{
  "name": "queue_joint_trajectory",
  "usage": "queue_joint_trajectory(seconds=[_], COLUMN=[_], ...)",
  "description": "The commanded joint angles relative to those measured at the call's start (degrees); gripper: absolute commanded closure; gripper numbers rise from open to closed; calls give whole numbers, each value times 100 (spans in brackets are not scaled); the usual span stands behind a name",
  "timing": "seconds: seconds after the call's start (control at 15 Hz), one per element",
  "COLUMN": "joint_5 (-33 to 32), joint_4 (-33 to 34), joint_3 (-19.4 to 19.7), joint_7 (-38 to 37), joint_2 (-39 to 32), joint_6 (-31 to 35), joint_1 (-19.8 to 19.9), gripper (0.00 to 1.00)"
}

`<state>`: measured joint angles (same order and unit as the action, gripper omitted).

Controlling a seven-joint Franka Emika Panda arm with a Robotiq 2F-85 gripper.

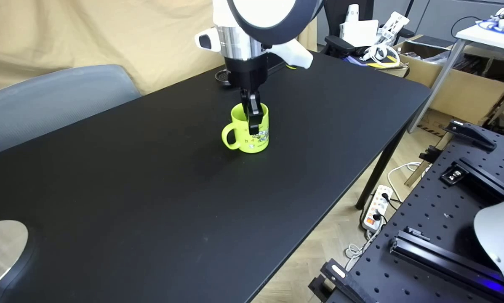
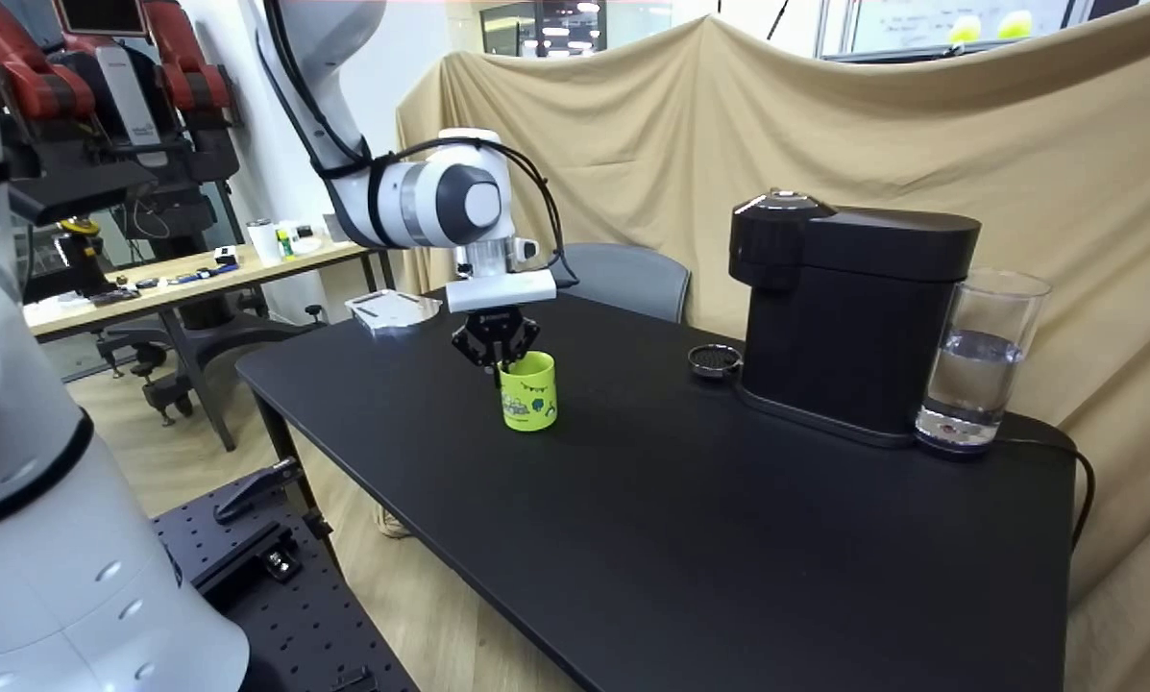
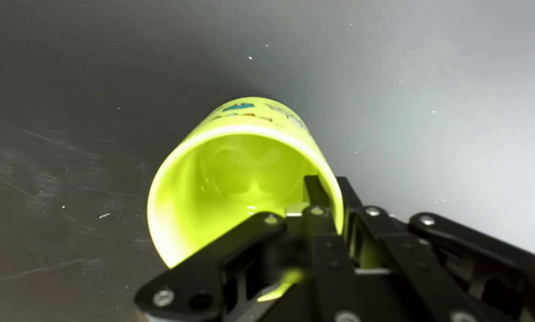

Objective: Move the mug to the left, then the right, then back to the left

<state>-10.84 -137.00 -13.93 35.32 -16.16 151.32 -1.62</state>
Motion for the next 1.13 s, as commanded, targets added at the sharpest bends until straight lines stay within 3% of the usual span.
queue_joint_trajectory(seconds=[0.0, 0.73, 1.07], joint_5=[86, -277, -469], joint_4=[-265, -312, -256], joint_3=[32, 290, 525], joint_7=[93, -159, -630], joint_2=[317, 716, 1008], joint_6=[-53, -155, -724], joint_1=[-41, -163, -241], gripper=[68, 1, 0])
